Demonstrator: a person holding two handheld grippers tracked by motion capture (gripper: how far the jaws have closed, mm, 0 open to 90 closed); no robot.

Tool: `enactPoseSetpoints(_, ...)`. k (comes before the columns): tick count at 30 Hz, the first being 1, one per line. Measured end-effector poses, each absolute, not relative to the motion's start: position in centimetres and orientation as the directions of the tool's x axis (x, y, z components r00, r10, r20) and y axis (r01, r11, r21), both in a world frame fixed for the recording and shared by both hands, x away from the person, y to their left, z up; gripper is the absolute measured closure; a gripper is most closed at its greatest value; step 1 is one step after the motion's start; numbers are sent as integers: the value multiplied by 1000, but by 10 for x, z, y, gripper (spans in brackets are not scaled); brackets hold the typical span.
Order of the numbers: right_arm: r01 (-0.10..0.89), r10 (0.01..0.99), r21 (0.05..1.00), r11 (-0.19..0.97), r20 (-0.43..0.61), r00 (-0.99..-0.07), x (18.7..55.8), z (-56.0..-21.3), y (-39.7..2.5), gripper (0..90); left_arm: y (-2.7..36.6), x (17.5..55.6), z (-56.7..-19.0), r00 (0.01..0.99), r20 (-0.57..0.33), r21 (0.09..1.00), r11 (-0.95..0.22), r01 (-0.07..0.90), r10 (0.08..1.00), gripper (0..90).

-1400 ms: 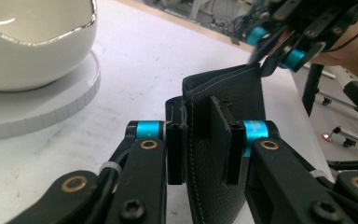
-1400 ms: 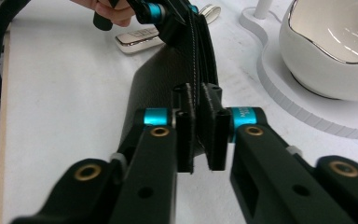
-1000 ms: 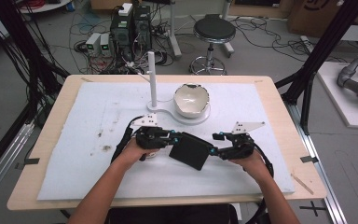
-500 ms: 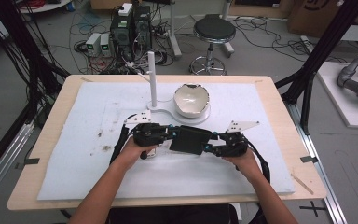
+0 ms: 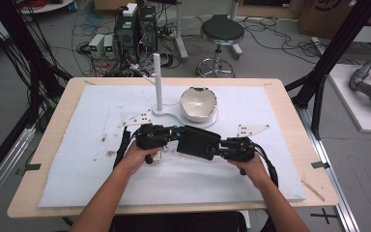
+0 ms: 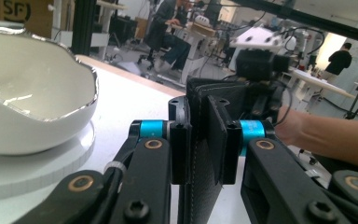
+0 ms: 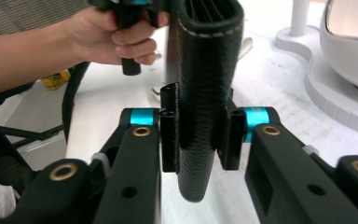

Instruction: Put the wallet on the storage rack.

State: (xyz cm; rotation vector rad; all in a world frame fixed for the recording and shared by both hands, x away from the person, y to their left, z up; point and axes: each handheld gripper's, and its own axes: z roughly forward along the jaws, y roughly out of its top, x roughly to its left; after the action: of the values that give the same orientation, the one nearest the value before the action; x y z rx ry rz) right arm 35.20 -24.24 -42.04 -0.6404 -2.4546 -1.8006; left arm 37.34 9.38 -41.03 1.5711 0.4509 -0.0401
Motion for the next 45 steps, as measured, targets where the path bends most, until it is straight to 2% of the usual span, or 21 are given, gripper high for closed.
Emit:
enactPoseSetpoints(7, 311, 340, 908, 280, 209, -917, 348, -412, -239, 781, 98, 373, -417, 899, -295, 943, -50, 328, 325, 746)
enactPoseSetpoints(9, 288, 393, 900, 328, 147, -908, 346, -404, -236, 784, 100, 372, -420, 888, -295, 938, -67, 339, 351, 664)
enactPoseSetpoints(10, 288, 393, 900, 328, 147, -908, 346, -404, -236, 784, 103, 372, -420, 882, -300, 936, -68, 346, 364, 664)
enactPoseSetpoints(12, 268, 446, 890, 367, 85, -891, 346, -393, -233, 786, 113, 372, -419, 863, -304, 932, -64, 358, 404, 570)
enactPoseSetpoints(14, 253, 460, 889, 382, 54, -886, 346, -389, -232, 786, 118, 371, -417, 856, -300, 932, -64, 358, 421, 552)
enactPoseSetpoints(17, 213, 497, 882, 421, -28, -867, 348, -371, -229, 786, 133, 370, -414, 822, -317, 918, -66, 392, 474, 371)
enactPoseSetpoints(18, 213, 497, 882, 421, -28, -867, 348, -371, -229, 786, 138, 369, -412, 811, -310, 917, -68, 392, 496, 371)
enactPoseSetpoints(22, 184, 519, 881, 437, -79, -851, 354, -353, -228, 786, 163, 364, -407, 775, -305, 918, -45, 394, 554, 280)
enactPoseSetpoints(26, 165, 559, 864, 476, -152, -815, 363, -331, -228, 785, 193, 360, -403, 736, -309, 923, 2, 386, 602, 244)
enactPoseSetpoints(34, 160, 586, 804, 572, -264, -766, 381, -307, -221, 784, 236, 351, -402, 670, -317, 928, 74, 366, 671, 239)
enactPoseSetpoints(45, 186, 574, 706, 684, -362, -735, 412, -309, -203, 782, 240, 353, -410, 656, -350, 916, 98, 389, 669, 239)
